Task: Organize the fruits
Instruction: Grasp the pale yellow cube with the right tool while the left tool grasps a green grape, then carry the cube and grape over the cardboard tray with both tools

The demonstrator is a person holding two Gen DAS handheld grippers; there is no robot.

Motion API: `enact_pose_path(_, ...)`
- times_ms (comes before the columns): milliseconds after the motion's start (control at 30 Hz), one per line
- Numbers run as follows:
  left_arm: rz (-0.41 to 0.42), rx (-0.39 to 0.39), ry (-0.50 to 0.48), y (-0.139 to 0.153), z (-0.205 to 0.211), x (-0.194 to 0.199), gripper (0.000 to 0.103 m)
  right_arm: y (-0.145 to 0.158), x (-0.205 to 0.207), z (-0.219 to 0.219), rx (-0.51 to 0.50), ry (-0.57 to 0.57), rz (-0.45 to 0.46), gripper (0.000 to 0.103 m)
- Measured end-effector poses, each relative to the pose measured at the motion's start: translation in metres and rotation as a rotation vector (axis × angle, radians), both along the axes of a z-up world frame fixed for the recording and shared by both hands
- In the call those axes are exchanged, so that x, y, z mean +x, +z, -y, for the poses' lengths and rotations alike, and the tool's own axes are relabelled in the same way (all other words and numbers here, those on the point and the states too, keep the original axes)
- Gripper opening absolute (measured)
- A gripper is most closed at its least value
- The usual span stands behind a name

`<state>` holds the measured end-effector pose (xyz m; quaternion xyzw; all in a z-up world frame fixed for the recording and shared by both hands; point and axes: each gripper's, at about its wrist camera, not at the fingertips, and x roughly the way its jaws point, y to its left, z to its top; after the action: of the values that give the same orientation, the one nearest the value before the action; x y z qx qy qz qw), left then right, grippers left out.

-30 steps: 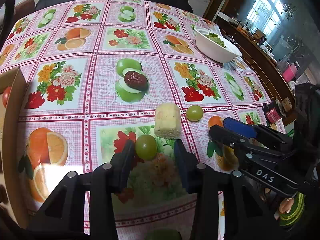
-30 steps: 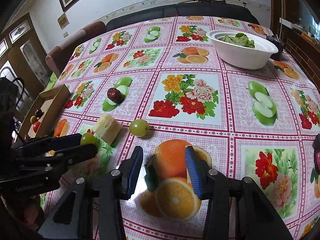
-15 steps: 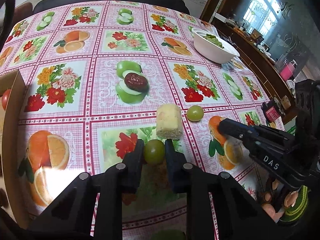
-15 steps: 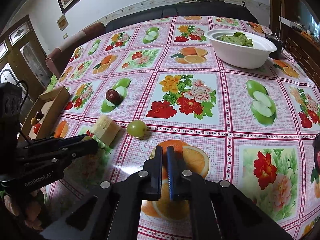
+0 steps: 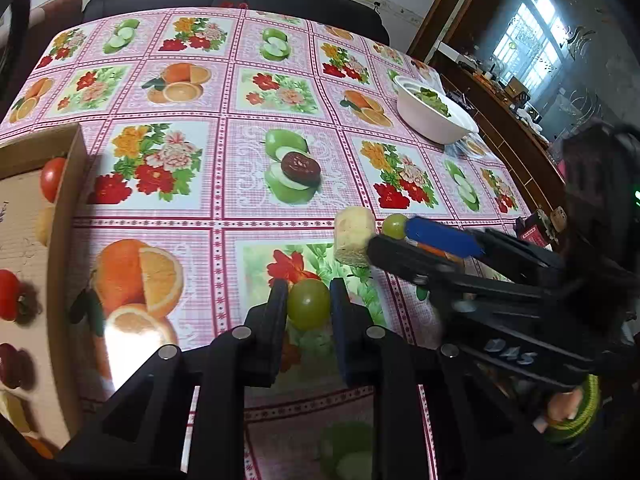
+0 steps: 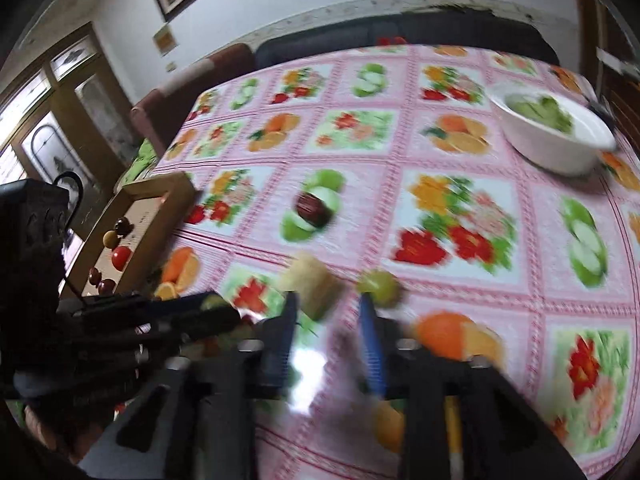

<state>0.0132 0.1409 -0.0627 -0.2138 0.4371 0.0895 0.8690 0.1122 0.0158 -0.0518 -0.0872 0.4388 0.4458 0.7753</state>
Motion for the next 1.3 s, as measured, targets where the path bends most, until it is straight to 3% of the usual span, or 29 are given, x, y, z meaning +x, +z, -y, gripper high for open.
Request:
enact_pose_path(200,0.013,-0.009,0.009,0.005,-0.005,-0.006,0.018,-0.006,-0.001,-0.036,-0.066,0.038,0.083,0.053)
enact_pose_path(433,0.012,-0.012,0.021,0.005,-0.010,-0.011,0.018,-0.013,-0.004,-0.052,-0.097,0.086,0.067,0.053)
enact_pose_path(467,0.013,-0.012,0.021,0.006,-0.009,-0.012,0.018,-0.015,-0.005,-0.053,-0.110,0.087,0.072,0.050)
enact_pose_path(500,0.016,-0.008,0.021,0.007,-0.009,-0.013,0.018,-0.016,-0.007,-0.053,-0.119,0.090,0.088,0.040)
enact_pose_path(533,0.019,-0.004,0.019,0.008,-0.008,-0.015,0.018,-0.017,-0.009,-0.052,-0.133,0.088,0.101,0.040)
enact_pose_path(633,0.031,-0.002,0.016,0.013,-0.006,-0.019,0.018,-0.013,-0.004,-0.040,-0.082,0.065,0.038,0.040)
enact_pose_path(833,0.044,0.017,0.021,0.023,-0.002,-0.030,0.018,0.008,-0.010,-0.008,0.010,0.020,-0.001,0.040)
enact_pose_path(1300,0.039,0.123,0.097,0.043,-0.006,-0.071,0.018,0.039,-0.041,0.009,0.086,0.038,0.002,0.039)
